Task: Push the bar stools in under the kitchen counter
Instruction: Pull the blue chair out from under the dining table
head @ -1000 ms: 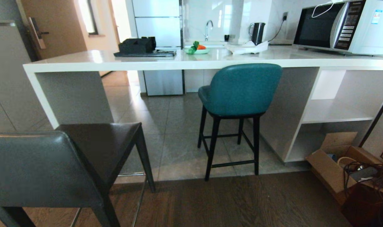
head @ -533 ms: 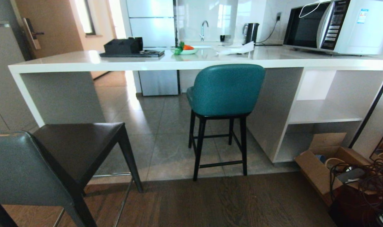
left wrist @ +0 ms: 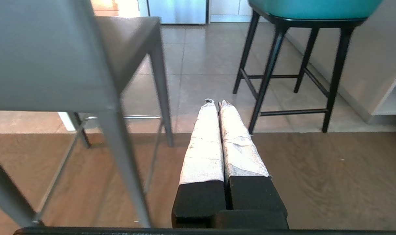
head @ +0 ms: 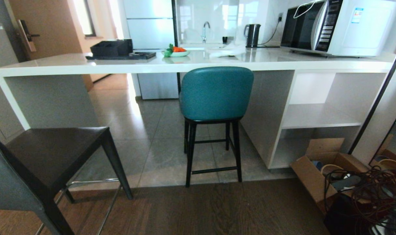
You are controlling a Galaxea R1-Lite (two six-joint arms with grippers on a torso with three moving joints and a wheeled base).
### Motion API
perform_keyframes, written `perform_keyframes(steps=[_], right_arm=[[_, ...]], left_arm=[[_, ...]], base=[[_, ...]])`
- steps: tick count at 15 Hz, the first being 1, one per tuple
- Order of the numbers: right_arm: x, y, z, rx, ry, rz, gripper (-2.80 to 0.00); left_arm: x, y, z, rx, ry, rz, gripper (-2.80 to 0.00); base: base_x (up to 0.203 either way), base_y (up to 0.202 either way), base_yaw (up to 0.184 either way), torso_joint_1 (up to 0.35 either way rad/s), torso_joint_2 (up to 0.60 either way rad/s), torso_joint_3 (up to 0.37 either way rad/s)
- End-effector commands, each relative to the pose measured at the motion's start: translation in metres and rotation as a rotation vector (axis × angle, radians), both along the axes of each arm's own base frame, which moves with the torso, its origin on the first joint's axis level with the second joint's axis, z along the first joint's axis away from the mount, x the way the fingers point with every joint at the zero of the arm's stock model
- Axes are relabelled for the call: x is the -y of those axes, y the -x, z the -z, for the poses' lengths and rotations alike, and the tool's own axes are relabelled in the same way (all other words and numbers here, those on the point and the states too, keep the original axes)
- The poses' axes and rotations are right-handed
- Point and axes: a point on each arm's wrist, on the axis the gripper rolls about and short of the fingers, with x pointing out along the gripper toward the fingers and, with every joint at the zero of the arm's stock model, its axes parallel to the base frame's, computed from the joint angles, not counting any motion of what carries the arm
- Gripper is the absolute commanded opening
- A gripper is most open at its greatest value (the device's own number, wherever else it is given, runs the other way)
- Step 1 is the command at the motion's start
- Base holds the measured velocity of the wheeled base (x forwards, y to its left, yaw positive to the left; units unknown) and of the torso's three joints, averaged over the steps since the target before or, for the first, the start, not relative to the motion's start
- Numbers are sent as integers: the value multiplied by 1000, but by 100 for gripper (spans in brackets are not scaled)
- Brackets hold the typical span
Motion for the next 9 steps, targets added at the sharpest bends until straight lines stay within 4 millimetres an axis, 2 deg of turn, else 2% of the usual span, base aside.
perform_keyframes(steps=[1, 6, 9], right_arm=[[0, 0, 1, -7, 0, 0, -280], [0, 0, 1, -6, 0, 0, -280], [0, 0, 1, -6, 0, 0, -280]], left_arm=[[0, 0, 1, -4, 0, -1, -280], [0, 0, 1, -4, 0, -2, -280], [0, 0, 1, -4, 0, -1, -280]], base=[[0, -193, 6, 0, 10, 2], [0, -180, 2, 2, 1, 2], [0, -31, 1, 1, 2, 1]])
